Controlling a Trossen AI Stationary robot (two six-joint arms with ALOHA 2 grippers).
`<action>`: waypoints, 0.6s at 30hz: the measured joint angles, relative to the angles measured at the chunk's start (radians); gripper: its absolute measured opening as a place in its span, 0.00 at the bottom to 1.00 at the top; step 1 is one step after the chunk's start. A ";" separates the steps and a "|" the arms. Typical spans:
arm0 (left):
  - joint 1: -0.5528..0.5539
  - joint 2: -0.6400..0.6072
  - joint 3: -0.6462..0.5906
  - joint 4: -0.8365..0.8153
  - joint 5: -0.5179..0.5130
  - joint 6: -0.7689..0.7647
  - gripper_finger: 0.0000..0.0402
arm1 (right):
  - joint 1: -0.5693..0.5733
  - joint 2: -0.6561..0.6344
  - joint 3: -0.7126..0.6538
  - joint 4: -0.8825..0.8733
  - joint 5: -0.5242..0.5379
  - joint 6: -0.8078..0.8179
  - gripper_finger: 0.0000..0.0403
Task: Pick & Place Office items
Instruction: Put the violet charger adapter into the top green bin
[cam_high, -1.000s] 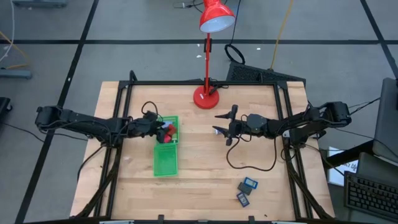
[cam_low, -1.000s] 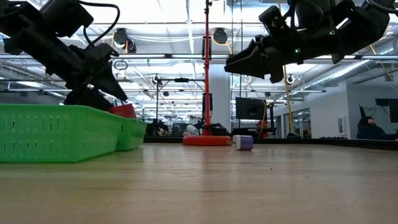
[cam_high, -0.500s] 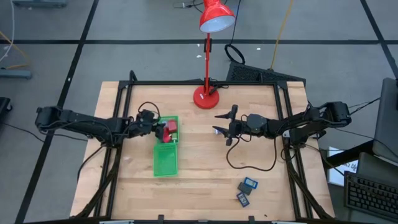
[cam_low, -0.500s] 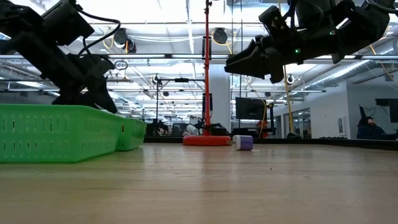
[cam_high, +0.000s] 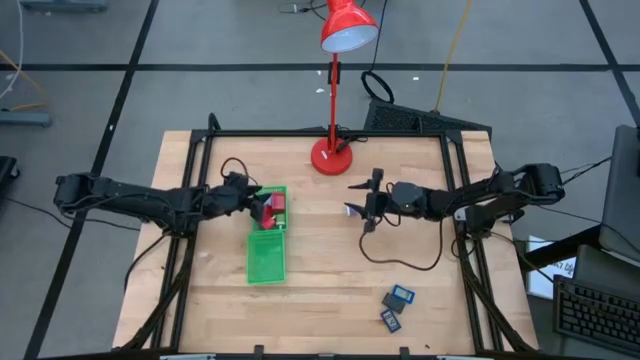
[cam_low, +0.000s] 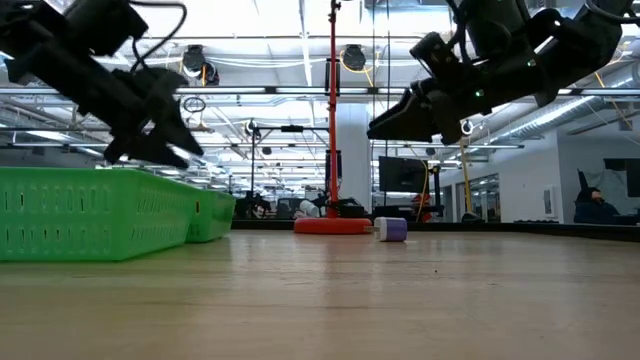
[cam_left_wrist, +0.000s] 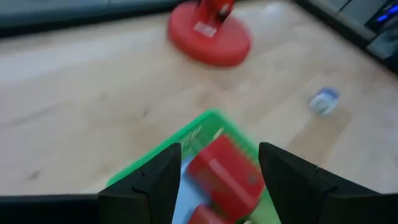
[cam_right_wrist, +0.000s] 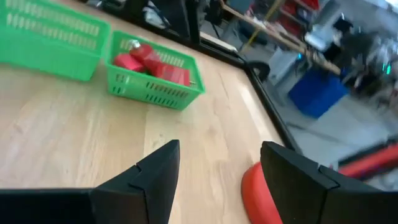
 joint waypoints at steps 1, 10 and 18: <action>0.000 -0.015 0.000 0.022 0.000 0.022 0.55 | -0.007 0.000 0.000 0.001 0.000 0.039 0.53; -0.001 -0.088 0.000 0.240 0.062 0.182 0.59 | -0.084 0.000 0.001 -0.209 -0.202 0.250 0.53; -0.001 -0.079 0.000 0.319 0.061 0.273 0.58 | -0.102 0.052 0.000 -0.258 -0.216 0.359 0.54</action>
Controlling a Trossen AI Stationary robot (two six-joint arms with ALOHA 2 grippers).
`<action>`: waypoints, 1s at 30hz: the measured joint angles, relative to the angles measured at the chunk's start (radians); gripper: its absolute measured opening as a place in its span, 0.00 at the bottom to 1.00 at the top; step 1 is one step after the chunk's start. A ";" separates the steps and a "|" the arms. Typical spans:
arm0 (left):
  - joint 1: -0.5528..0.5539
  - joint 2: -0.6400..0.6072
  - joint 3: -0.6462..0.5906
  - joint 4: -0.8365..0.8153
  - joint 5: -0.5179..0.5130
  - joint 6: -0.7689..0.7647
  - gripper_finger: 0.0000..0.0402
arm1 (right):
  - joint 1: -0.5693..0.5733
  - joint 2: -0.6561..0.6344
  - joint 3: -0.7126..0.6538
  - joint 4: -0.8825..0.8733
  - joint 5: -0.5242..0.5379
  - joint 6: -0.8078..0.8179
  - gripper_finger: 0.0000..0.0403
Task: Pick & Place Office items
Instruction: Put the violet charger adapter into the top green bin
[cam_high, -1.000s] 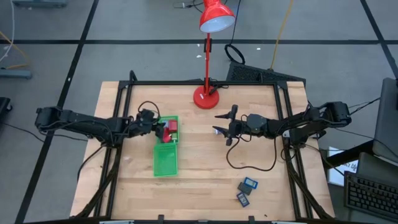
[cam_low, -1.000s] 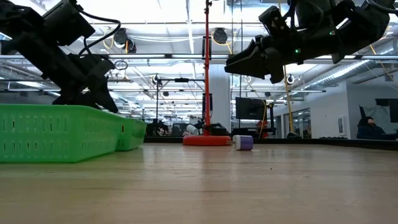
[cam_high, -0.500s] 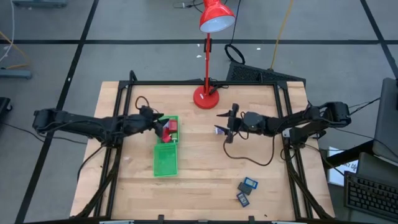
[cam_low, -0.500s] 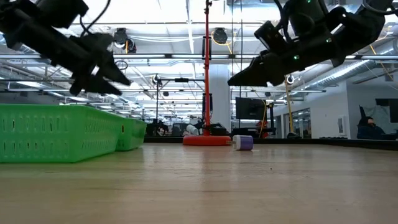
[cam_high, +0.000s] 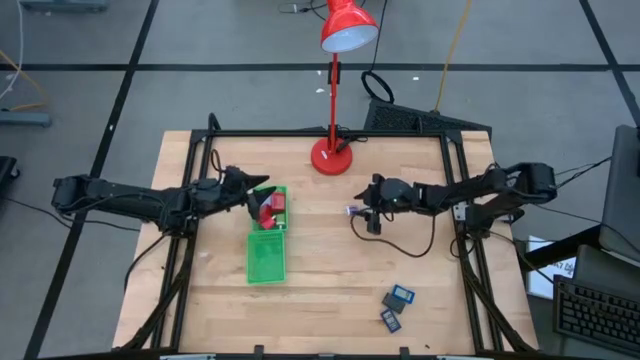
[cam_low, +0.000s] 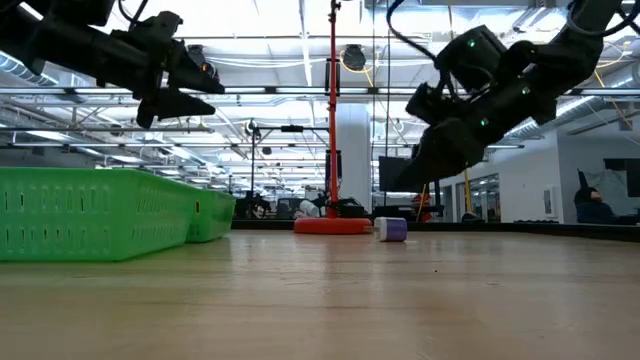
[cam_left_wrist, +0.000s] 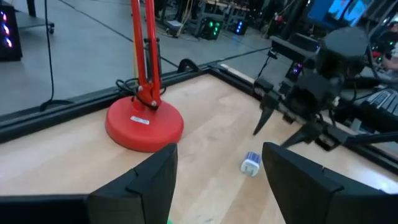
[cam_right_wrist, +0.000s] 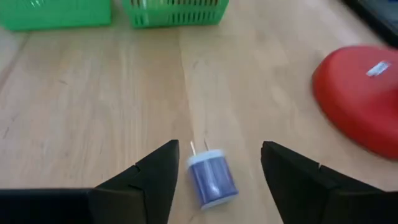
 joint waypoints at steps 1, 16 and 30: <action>0.000 0.000 0.000 0.002 -0.004 0.007 0.58 | 0.000 0.019 0.000 0.009 -0.008 0.006 0.56; 0.000 0.000 0.000 0.033 -0.014 0.076 0.58 | 0.000 0.250 0.000 0.155 -0.017 -0.110 0.70; 0.000 0.000 0.000 0.033 -0.017 0.075 0.60 | 0.004 0.207 -0.001 0.076 -0.105 -0.079 0.60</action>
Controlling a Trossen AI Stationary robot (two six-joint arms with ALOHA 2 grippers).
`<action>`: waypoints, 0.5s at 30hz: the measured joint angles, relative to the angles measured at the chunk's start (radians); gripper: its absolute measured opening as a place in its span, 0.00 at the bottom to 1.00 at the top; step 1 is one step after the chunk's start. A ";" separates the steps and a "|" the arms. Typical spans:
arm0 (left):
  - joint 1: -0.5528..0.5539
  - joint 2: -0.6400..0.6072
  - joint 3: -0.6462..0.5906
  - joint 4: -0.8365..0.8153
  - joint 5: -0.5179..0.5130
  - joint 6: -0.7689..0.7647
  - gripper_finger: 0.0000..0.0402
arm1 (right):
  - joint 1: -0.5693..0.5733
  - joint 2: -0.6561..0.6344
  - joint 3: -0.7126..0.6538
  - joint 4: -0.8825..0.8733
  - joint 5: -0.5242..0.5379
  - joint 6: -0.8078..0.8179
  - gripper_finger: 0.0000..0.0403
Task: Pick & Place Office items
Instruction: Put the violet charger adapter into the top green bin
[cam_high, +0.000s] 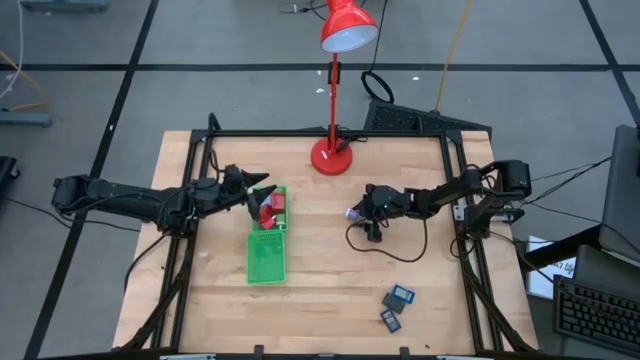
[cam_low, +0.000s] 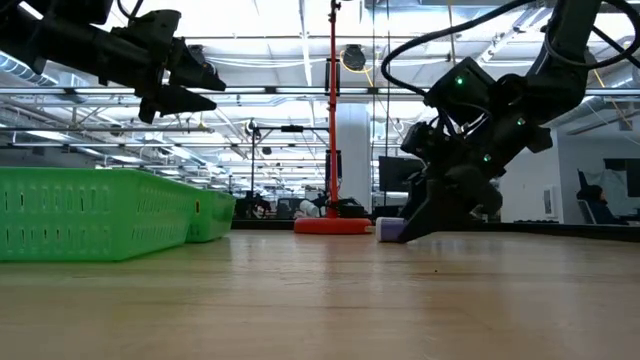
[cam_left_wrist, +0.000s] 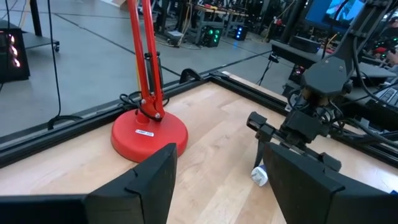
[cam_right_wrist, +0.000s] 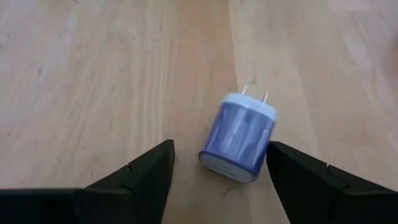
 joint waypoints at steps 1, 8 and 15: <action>0.000 0.000 0.000 0.000 0.000 0.002 0.60 | 0.000 -0.005 -0.001 0.001 0.001 0.000 0.60; 0.000 0.000 0.000 0.002 0.000 0.016 0.60 | 0.000 -0.011 0.000 0.032 0.008 0.062 0.56; 0.000 0.000 0.000 0.010 -0.001 0.018 0.60 | 0.000 -0.012 0.000 0.026 0.061 0.067 0.53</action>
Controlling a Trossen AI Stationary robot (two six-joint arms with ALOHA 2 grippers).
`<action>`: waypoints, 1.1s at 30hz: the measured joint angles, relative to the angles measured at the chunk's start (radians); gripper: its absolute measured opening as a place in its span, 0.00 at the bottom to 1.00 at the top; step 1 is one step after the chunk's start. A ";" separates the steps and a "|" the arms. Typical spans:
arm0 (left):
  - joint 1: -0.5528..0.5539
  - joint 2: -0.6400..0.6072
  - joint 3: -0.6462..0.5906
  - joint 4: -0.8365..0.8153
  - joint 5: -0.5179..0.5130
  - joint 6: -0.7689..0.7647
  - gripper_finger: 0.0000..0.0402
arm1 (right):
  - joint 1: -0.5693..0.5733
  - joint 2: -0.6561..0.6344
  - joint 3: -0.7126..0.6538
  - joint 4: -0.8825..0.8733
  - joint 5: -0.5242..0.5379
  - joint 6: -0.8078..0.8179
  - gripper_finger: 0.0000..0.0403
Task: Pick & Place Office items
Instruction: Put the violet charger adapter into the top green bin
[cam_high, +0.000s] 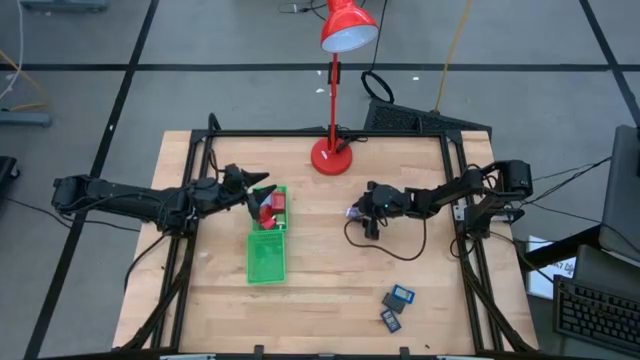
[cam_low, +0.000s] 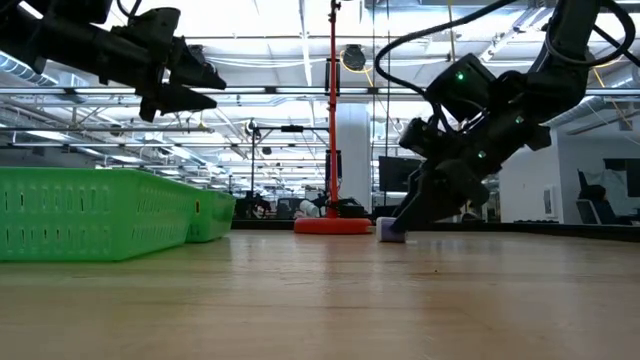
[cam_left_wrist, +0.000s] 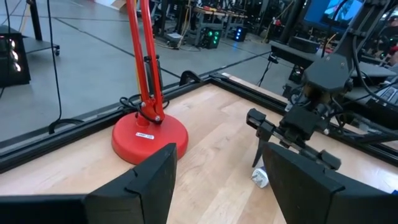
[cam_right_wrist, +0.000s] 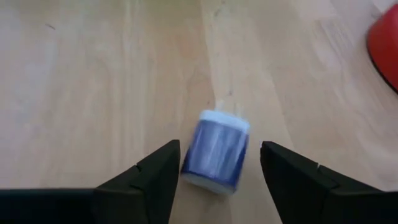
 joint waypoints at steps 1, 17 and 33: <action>0.000 0.000 0.000 0.003 0.000 0.000 0.60 | 0.000 0.000 0.000 -0.006 0.008 -0.004 0.52; 0.000 0.000 0.000 0.002 -0.001 0.008 0.60 | 0.000 0.000 0.000 -0.025 0.023 -0.077 0.32; 0.000 0.000 0.000 -0.001 -0.001 0.007 0.60 | 0.000 -0.155 0.001 -0.079 0.022 -0.075 0.33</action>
